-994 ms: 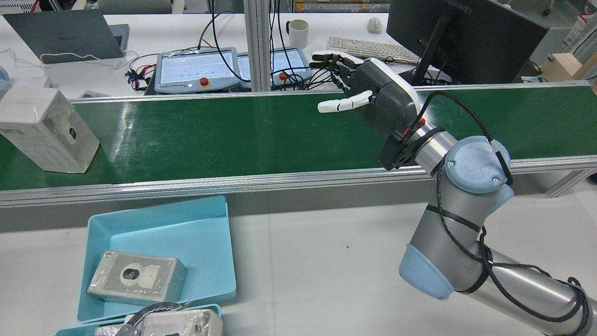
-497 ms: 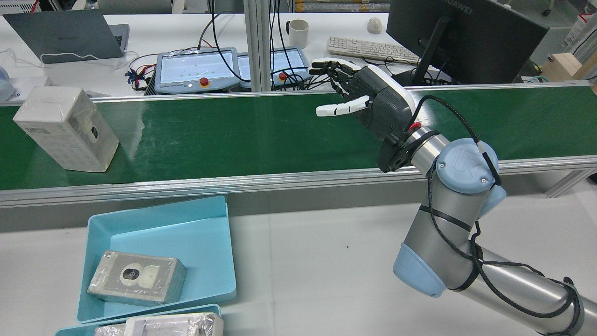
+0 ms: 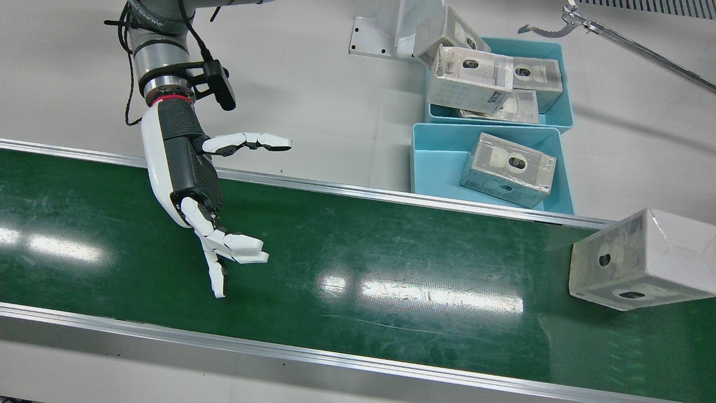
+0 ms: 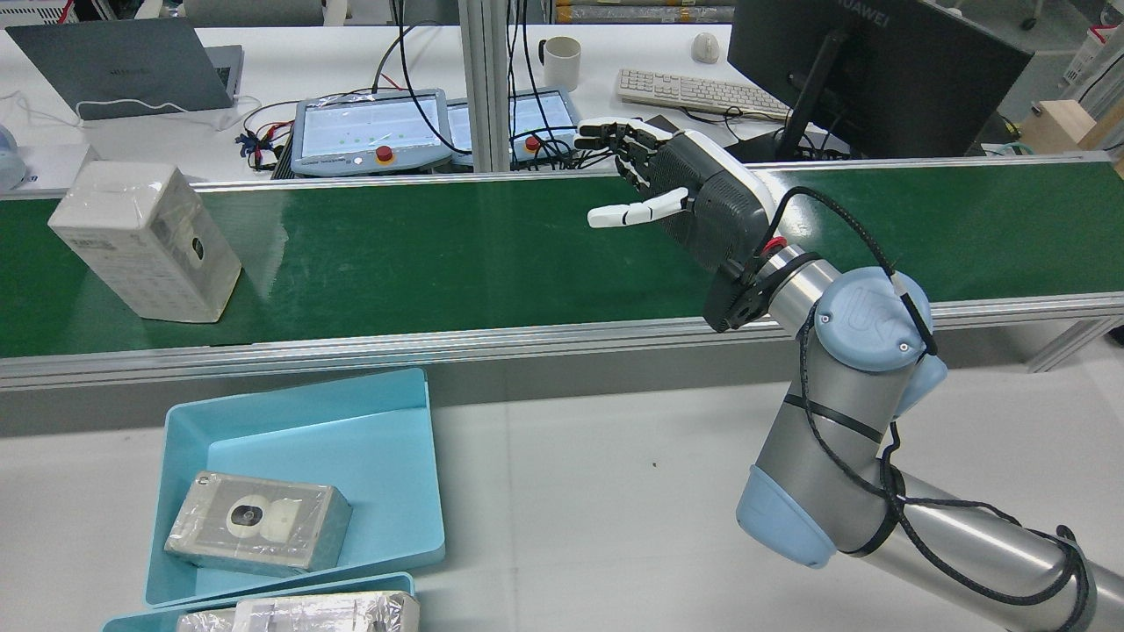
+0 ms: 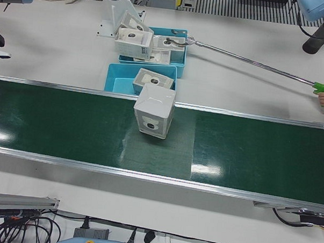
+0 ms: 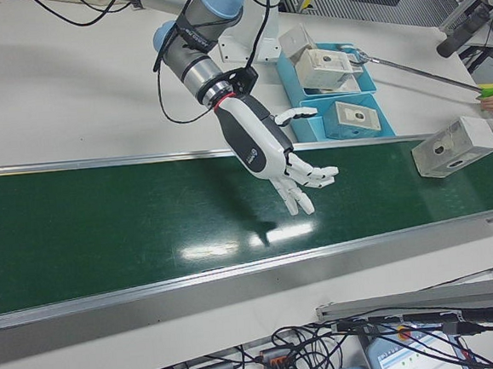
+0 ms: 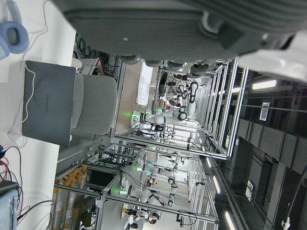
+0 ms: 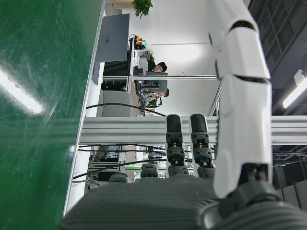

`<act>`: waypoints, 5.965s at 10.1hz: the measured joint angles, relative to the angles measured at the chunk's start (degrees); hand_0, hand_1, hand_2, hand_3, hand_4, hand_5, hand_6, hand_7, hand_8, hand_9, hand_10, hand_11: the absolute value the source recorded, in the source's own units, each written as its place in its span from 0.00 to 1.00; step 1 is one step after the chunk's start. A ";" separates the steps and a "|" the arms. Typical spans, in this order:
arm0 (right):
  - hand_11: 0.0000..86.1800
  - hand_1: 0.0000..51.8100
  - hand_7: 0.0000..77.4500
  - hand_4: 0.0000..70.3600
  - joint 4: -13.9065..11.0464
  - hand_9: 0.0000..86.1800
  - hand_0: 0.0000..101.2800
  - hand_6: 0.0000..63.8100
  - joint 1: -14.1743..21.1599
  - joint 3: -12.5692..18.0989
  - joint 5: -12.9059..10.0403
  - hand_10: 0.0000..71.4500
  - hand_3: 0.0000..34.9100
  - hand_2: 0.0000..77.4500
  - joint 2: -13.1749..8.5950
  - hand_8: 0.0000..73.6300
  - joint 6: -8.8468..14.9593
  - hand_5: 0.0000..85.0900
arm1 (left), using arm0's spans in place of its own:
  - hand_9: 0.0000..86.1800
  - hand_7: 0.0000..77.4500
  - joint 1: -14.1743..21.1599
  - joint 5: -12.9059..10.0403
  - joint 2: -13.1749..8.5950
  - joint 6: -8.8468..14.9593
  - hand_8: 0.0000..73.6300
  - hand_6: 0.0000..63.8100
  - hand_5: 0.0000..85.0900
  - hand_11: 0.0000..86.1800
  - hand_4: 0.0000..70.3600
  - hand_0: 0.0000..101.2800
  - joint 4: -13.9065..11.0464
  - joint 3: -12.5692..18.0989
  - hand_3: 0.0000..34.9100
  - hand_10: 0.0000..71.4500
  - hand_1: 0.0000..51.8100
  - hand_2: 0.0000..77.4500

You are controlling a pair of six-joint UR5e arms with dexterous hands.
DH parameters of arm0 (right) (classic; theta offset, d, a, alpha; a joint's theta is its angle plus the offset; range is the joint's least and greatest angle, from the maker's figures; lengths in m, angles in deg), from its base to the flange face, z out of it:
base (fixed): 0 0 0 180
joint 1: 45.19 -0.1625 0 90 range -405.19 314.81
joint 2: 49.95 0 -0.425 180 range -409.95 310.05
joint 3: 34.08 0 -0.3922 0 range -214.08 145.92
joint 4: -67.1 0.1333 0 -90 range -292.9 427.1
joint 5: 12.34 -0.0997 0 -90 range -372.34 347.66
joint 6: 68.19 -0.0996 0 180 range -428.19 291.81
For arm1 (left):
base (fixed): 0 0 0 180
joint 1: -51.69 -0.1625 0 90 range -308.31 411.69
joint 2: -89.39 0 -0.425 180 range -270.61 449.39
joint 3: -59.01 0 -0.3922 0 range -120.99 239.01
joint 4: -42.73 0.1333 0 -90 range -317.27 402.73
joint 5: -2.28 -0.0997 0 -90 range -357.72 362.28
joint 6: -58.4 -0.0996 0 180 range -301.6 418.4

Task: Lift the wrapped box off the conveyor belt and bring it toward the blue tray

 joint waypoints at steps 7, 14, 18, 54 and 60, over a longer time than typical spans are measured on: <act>0.01 0.33 0.32 0.23 -0.08 0.05 0.49 0.12 0.03 0.41 0.00 0.00 0.25 0.20 -0.01 0.00 -0.19 0.28 | 0.00 0.01 0.00 0.00 0.00 0.00 0.01 0.00 0.01 0.00 0.00 0.00 0.00 0.00 0.00 0.00 0.00 0.01; 0.02 0.33 0.32 0.23 -0.13 0.05 0.49 0.12 0.16 0.42 0.00 0.00 0.24 0.20 0.03 0.00 -0.19 0.28 | 0.00 0.01 0.00 0.00 0.00 0.00 0.01 0.00 0.01 0.00 0.00 0.00 0.00 0.00 0.00 0.01 0.00 0.01; 0.02 0.33 0.32 0.23 -0.06 0.05 0.49 0.11 0.57 0.40 -0.06 0.00 0.23 0.20 -0.14 0.00 -0.13 0.28 | 0.00 0.01 0.00 0.00 0.00 0.00 0.01 0.00 0.01 0.00 0.00 0.00 0.00 0.00 0.00 0.01 0.00 0.01; 0.02 0.37 0.34 0.23 -0.31 0.06 0.50 0.13 6.65 -10.69 -7.16 0.00 0.42 0.25 -11.54 0.01 0.64 0.29 | 0.00 0.01 0.00 0.00 0.00 0.00 0.01 0.00 0.01 0.00 0.00 0.00 0.00 0.00 0.00 0.00 0.00 0.01; 0.01 0.44 0.36 0.26 -0.31 0.07 0.53 0.12 7.03 -15.71 -7.68 0.00 0.55 0.32 -15.96 0.01 0.62 0.30 | 0.00 0.01 0.00 0.00 0.00 0.00 0.01 0.00 0.01 0.00 0.00 0.00 0.00 0.00 0.00 0.01 0.00 0.01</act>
